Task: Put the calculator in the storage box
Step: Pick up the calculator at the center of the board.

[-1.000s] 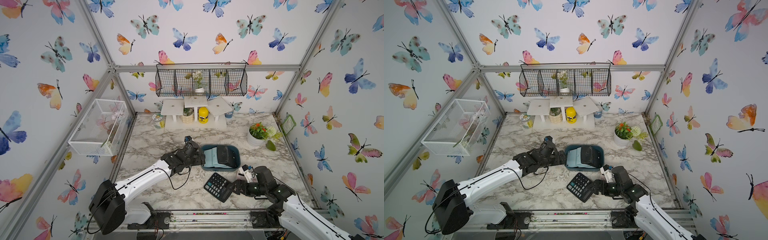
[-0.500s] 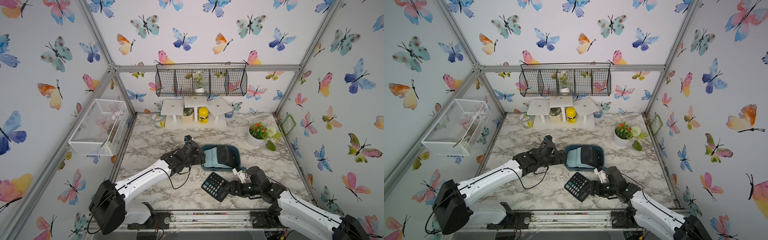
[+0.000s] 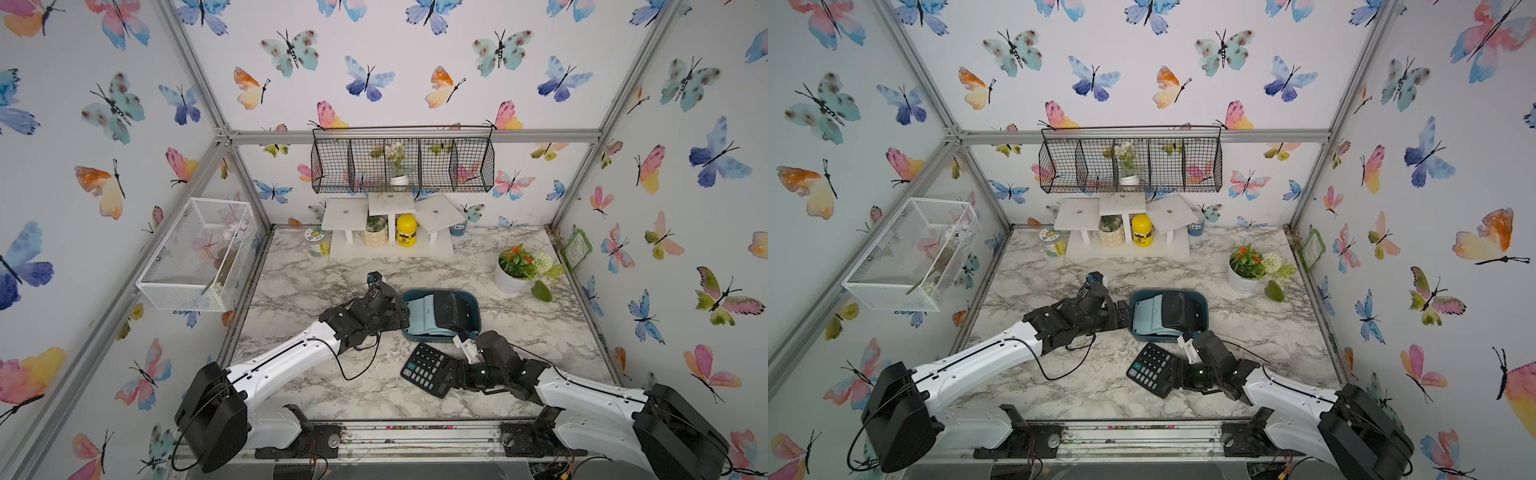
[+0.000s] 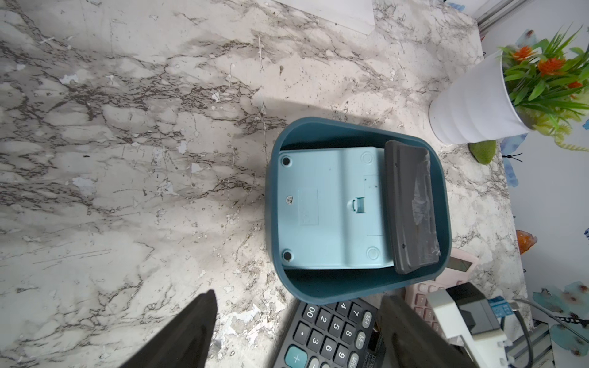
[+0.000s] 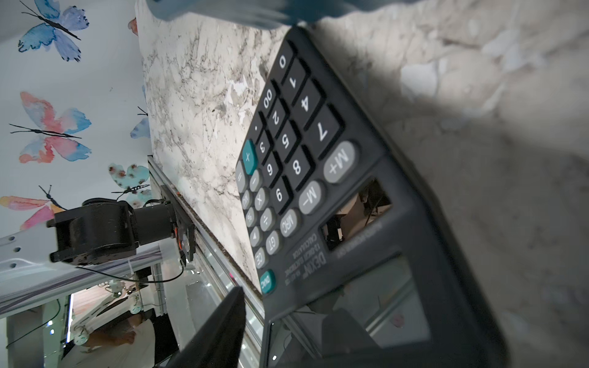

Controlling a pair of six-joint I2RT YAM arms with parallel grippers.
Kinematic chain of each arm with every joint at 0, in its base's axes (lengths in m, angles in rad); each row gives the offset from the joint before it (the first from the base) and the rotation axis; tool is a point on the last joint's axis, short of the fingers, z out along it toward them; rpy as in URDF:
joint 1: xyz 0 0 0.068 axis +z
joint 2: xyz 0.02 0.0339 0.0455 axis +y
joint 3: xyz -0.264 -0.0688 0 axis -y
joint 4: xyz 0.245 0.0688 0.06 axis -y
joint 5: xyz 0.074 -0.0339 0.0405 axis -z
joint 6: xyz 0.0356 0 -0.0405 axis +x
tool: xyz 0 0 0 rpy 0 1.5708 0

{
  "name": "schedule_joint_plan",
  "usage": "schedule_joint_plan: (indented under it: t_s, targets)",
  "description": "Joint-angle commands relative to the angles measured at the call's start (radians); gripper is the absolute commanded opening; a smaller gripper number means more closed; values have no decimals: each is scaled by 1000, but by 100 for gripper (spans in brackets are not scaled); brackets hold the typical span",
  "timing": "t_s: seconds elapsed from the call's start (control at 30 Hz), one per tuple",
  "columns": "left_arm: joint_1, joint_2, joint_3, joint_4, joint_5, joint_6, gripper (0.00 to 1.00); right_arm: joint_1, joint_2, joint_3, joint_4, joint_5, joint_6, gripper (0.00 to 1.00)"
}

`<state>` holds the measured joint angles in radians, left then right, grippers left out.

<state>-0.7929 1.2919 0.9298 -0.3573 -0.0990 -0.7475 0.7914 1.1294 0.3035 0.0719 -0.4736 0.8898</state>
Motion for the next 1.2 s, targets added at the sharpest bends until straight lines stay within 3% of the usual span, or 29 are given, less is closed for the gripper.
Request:
schedule_joint_plan:
  t_s: [0.0,0.2,0.3,0.93,1.17]
  targets:
    - [7,-32,-14,-6,13,9,86,5,36,42,6,69,-35,56]
    - [8,-53,-19,-18,0,10,87,5,80,97,-29,108,-68,50]
    - [8,-69,-23,-22,-4,16,99,4,93,114,-45,118,-83,45]
    - [9,-126,-11,-65,-43,19,99,4,46,140,-79,86,-122,3]
    - [27,-213,-2,-100,-93,24,99,5,-68,187,-84,46,-174,2]
